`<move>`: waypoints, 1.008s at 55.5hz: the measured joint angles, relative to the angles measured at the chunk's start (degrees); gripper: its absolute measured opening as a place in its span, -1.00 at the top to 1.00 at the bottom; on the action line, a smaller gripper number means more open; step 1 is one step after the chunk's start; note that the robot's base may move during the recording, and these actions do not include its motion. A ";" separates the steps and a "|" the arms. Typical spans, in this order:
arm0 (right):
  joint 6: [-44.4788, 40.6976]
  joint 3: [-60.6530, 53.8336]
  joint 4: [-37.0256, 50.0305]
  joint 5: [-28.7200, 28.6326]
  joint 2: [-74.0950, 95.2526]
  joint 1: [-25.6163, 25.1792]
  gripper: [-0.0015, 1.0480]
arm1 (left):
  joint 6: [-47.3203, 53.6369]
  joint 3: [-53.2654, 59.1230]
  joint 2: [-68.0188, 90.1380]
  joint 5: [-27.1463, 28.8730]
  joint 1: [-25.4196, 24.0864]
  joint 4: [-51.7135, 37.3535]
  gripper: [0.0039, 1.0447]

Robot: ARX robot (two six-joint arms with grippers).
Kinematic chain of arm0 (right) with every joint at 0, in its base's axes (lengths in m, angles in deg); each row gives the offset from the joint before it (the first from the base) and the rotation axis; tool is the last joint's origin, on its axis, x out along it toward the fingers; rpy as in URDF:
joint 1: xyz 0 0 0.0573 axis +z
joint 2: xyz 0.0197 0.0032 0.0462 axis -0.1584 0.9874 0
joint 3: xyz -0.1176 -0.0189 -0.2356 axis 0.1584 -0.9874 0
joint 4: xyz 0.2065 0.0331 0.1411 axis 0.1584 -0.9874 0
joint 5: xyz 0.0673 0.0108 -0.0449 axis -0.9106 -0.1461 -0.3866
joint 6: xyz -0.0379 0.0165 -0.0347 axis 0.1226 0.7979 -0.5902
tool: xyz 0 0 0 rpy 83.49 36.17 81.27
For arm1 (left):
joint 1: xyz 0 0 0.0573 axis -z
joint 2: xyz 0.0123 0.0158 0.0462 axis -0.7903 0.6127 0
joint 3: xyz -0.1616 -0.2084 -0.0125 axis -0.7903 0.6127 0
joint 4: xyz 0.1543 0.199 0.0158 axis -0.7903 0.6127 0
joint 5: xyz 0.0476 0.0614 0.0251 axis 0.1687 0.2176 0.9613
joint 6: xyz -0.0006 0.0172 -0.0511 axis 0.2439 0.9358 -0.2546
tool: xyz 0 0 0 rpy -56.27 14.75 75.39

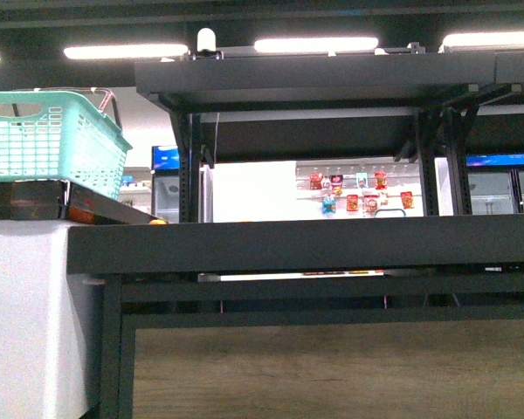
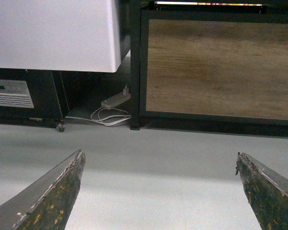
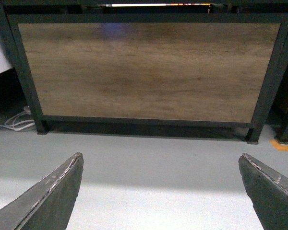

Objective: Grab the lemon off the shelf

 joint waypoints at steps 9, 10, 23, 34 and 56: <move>0.00 0.00 0.00 0.04 0.00 0.02 -0.86 | 0.00 0.00 0.00 0.00 0.00 0.00 -0.85; 0.00 0.00 0.00 0.04 0.00 0.02 -0.86 | 0.00 0.00 0.00 0.02 0.00 0.00 -0.85; 0.00 0.00 0.00 -0.04 0.02 0.02 -0.86 | 0.00 0.00 0.00 -0.04 0.00 0.00 -0.85; 0.00 0.00 0.00 -0.04 0.00 0.02 -0.86 | 0.00 0.00 0.00 0.02 0.00 0.00 -0.85; 0.00 0.02 0.00 -0.07 0.00 0.02 -0.86 | 0.00 0.00 -0.04 0.02 0.00 0.00 -0.85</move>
